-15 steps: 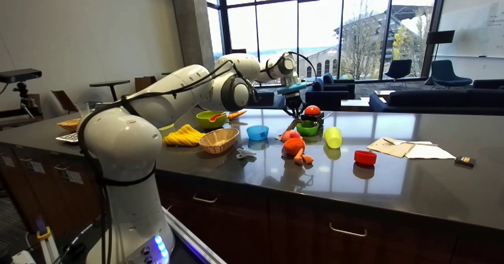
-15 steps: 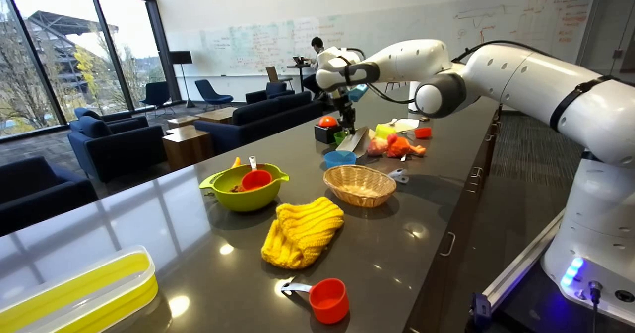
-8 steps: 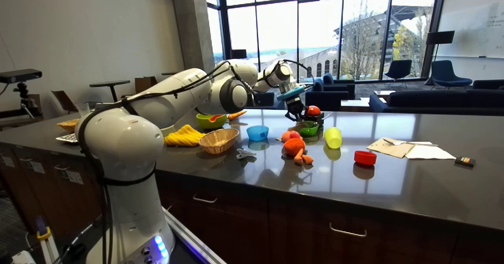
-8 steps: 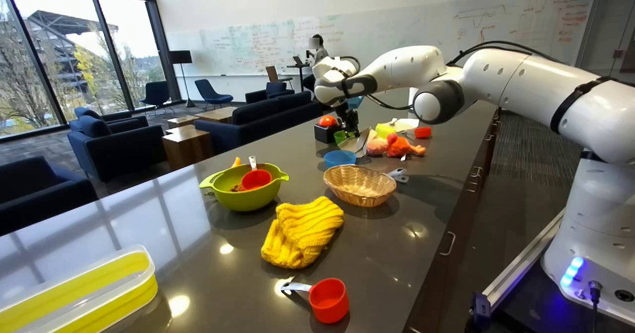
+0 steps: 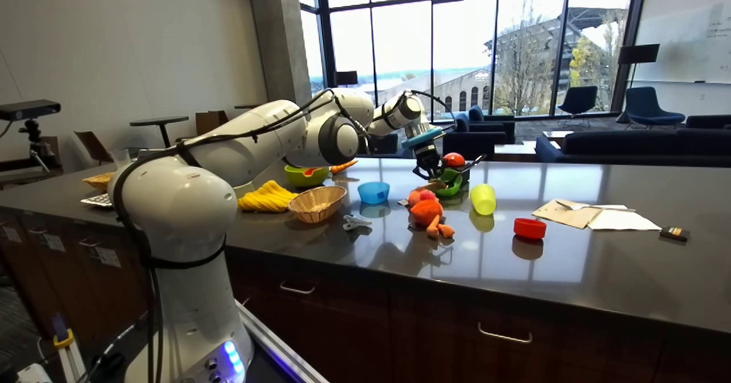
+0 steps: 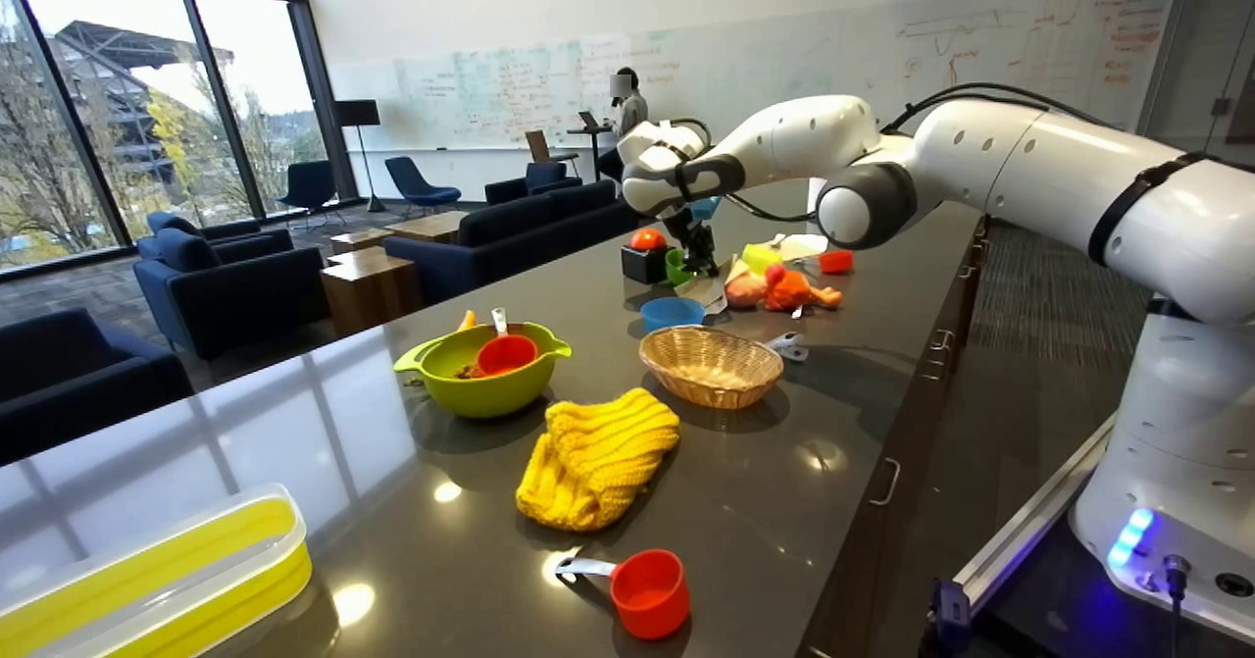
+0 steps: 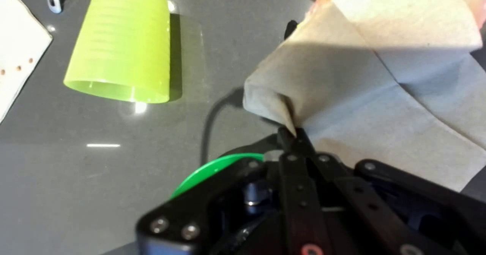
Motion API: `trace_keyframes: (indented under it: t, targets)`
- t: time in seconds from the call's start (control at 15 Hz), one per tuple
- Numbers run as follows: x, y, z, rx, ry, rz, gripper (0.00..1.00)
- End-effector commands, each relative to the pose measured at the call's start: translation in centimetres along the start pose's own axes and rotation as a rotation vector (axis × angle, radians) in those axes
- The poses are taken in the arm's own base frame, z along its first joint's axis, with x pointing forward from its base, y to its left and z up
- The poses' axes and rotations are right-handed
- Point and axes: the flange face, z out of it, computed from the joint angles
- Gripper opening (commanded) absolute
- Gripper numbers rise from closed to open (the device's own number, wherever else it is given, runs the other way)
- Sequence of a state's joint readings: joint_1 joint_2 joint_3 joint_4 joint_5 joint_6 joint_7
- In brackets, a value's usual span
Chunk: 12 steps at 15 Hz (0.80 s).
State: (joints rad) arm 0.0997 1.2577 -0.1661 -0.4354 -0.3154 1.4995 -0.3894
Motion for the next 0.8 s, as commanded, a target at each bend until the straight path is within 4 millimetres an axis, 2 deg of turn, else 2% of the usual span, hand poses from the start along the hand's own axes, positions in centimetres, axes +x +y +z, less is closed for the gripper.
trace_keyframes:
  t: [0.0,0.53,0.73]
  targets:
    - [-0.5,-0.4,1.6,-0.011,-0.088,-0.035,0.00]
    - [-1.1,-0.6,2.4,0.029,-0.145,-0.032,0.00]
    - [-1.1,-1.3,2.9,0.067,-0.158,-0.056,0.00]
